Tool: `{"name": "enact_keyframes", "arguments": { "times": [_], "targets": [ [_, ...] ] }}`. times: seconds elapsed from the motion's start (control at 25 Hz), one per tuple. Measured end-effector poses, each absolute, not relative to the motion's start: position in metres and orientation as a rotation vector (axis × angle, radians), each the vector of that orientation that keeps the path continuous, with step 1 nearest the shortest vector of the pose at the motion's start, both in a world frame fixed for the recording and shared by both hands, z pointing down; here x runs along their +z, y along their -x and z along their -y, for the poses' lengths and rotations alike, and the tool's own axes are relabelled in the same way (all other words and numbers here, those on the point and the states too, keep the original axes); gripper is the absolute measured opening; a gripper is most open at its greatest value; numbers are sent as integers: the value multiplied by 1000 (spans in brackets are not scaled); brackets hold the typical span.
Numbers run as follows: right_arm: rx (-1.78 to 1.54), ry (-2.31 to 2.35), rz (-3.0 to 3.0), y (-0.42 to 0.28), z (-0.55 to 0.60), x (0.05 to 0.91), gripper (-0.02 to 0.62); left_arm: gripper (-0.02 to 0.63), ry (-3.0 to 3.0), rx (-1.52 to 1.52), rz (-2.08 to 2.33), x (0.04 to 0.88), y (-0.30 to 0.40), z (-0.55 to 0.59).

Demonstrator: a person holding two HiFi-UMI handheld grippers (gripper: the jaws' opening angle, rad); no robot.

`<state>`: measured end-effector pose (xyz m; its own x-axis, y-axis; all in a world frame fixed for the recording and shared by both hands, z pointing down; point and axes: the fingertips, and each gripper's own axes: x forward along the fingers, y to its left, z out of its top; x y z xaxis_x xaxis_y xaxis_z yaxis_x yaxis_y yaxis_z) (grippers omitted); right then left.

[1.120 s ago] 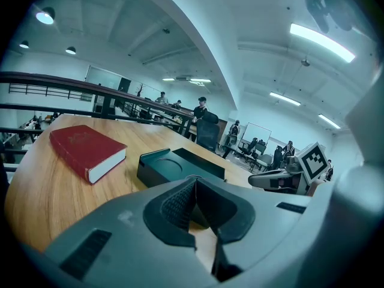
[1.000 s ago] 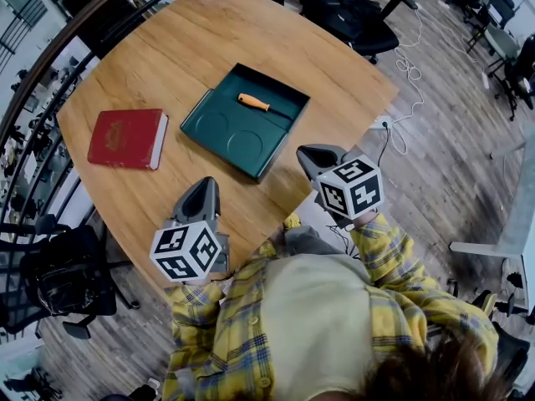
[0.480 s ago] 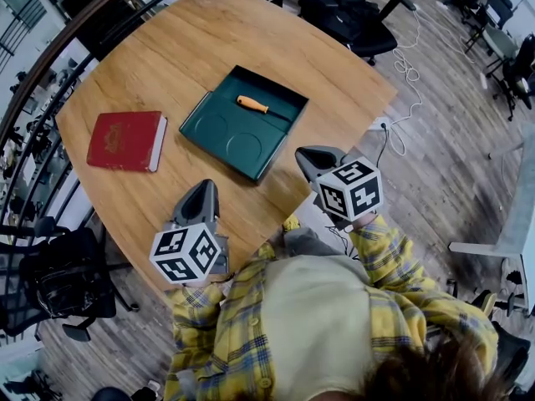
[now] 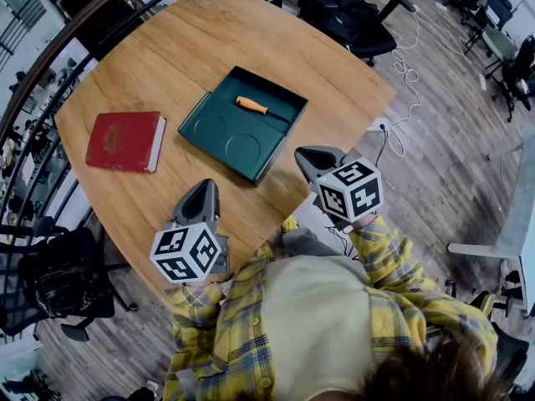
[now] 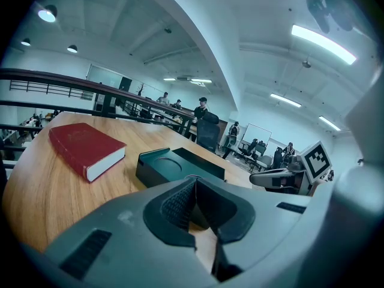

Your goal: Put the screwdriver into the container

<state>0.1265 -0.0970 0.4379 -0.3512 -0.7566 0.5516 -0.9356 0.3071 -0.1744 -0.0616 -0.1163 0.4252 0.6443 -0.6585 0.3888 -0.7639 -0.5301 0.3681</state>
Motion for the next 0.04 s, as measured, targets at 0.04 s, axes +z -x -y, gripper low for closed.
{"name": "enact_keyframes", "arguments": {
  "times": [0.04],
  "targets": [
    [672,-1513,2214,-127,97,438,66,11,-2354,275,1108,425,61,116]
  ]
}}
